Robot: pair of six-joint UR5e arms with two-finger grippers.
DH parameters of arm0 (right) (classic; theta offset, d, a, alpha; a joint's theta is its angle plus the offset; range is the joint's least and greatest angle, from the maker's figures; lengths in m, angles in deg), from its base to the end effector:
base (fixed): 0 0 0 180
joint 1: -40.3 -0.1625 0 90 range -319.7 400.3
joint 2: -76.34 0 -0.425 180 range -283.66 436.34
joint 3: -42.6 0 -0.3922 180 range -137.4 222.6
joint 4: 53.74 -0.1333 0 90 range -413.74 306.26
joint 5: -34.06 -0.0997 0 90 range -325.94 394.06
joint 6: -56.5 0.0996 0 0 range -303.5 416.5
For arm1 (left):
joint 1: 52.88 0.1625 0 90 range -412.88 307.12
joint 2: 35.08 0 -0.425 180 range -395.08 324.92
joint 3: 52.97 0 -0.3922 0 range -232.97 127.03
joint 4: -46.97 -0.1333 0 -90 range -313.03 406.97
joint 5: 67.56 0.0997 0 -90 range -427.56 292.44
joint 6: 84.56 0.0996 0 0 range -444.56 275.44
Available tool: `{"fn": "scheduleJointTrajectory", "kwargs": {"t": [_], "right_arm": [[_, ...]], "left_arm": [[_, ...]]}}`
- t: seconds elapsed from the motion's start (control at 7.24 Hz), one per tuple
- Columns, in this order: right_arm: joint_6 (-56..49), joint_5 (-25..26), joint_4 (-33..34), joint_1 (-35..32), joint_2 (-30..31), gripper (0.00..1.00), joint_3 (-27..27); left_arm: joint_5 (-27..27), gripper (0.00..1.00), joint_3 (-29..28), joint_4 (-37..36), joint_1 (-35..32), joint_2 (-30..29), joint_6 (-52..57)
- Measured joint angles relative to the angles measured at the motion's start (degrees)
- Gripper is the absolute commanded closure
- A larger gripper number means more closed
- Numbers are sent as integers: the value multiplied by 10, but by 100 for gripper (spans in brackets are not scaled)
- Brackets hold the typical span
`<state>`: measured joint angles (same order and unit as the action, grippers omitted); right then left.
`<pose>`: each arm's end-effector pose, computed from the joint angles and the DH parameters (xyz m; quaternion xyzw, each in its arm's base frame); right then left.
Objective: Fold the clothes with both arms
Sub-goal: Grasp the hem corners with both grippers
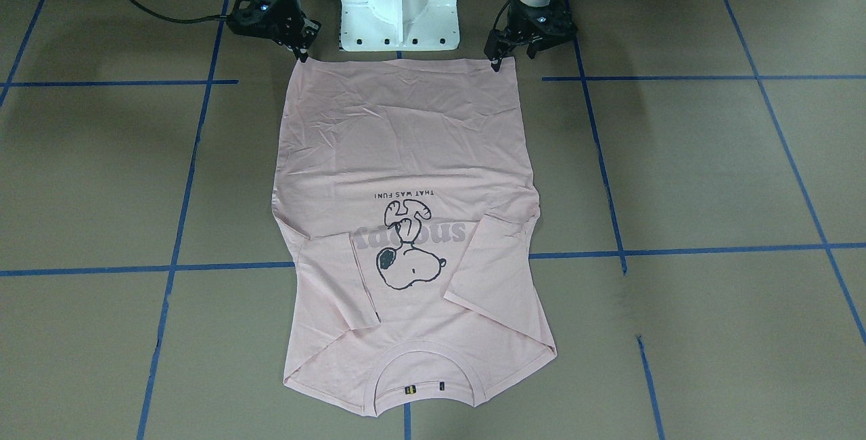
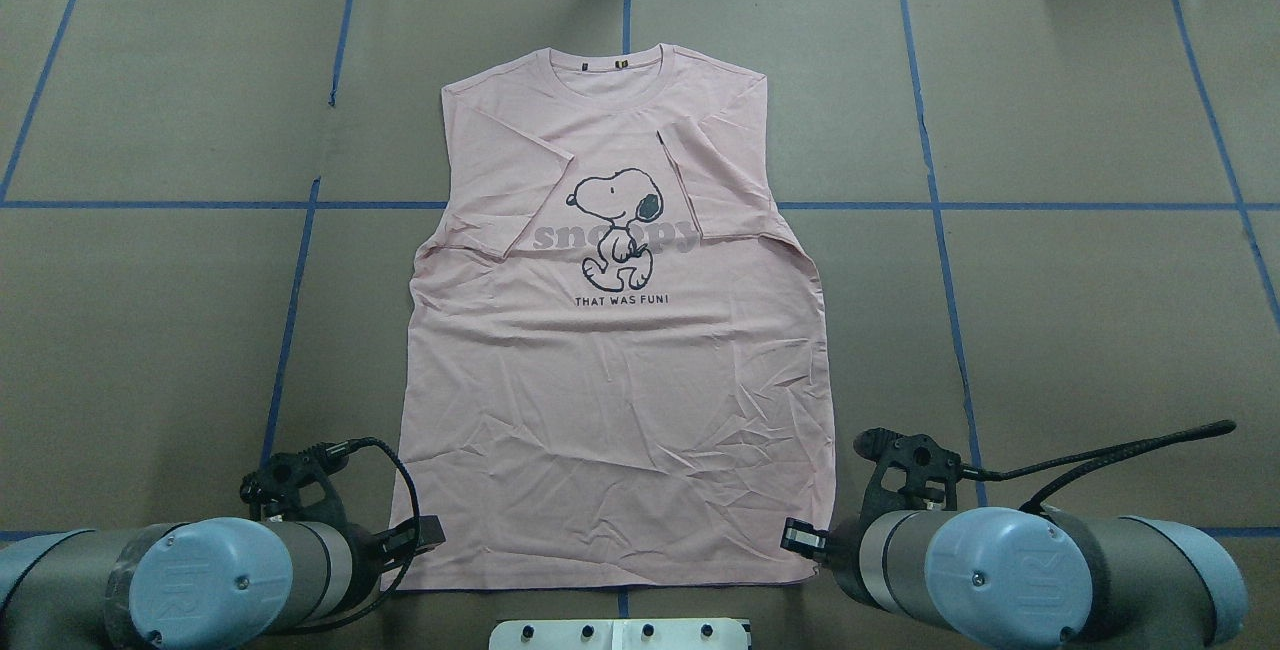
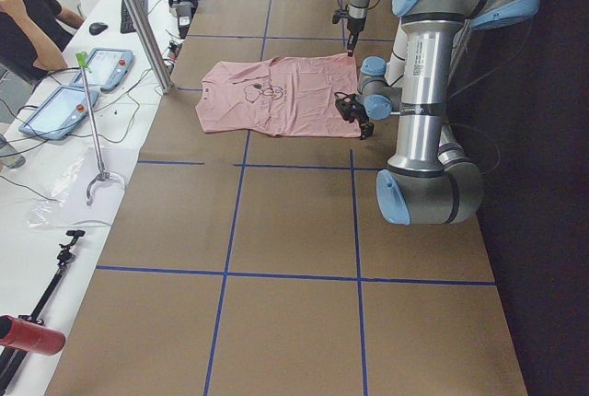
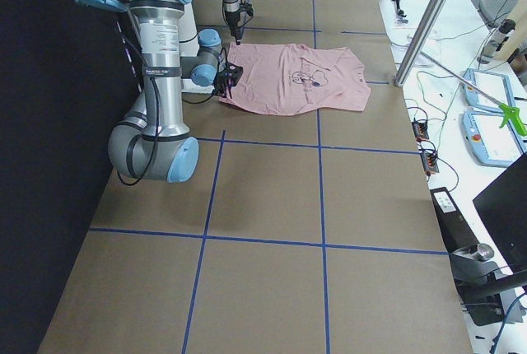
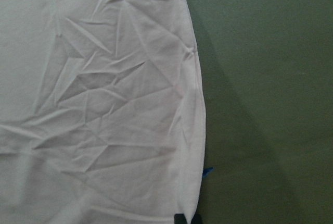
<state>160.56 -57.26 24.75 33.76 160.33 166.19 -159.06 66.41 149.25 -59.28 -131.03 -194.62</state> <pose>-0.4687 -0.1856 0.3201 -0.0387 -0.4297 0.1564 0.8885 0.4871 -0.1861 0.3519 -0.0599 0.3993 -0.2042 0.8918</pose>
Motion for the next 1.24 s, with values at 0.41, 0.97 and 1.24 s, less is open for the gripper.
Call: {"fn": "scheduleJointTrajectory", "kwargs": {"t": [0.41,0.97,1.24], "right_arm": [[0,0,0,-3,0,100,3],[0,-16,1,-11,-3,100,3],[-1,-19,1,-15,-2,100,4]], "left_arm": [[1,71,-7,-1,3,-1,-4],[1,100,-7,-2,11,-7,-4],[0,100,0,-2,11,-9,-3]]}}
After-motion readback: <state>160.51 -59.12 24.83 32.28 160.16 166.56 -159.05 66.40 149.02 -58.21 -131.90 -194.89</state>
